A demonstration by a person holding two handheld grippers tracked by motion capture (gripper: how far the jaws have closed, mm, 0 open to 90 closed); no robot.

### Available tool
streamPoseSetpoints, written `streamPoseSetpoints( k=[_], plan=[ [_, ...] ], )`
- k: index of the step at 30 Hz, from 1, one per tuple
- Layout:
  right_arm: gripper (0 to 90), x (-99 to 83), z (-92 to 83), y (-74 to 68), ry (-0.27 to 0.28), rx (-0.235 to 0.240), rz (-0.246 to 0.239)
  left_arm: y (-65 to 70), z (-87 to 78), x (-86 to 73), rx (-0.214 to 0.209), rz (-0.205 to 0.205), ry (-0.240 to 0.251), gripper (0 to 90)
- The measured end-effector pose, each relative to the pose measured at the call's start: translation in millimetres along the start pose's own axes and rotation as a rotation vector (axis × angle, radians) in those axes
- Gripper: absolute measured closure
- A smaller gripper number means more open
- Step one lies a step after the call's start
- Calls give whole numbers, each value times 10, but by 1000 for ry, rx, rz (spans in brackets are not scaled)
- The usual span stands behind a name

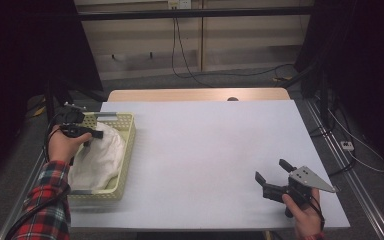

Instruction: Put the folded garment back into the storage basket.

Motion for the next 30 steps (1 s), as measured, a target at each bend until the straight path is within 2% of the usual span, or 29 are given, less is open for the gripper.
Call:
streamPoseSetpoints(
  k=[16, 21, 22, 30],
  plan=[
    [57, 2, -6, 10, 1, 1, -4, -38, 65, 1, 11, -9, 28, 748],
    [56, 2, -6, 16, 0, -1, 1, -58, 81, -15, 14, 1, 21, 739],
    [56, 2, -7, 13, 0, 0, 0, -55, 88, -8, 16, -14, 32, 737],
    [57, 0, -8, 14, 0, -1, 0, -88, 100, -26, 22, 5, 30, 725]
  ],
)
Point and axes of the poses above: each handheld gripper's, and its own axes: z roughly forward along the jaws, x roughly out of its top, y roughly to its right, the point moved 9 cm from there along z, roughly forward along the jaws, and after that the axes turned 1 degree about -y, right-handed, at the moved point
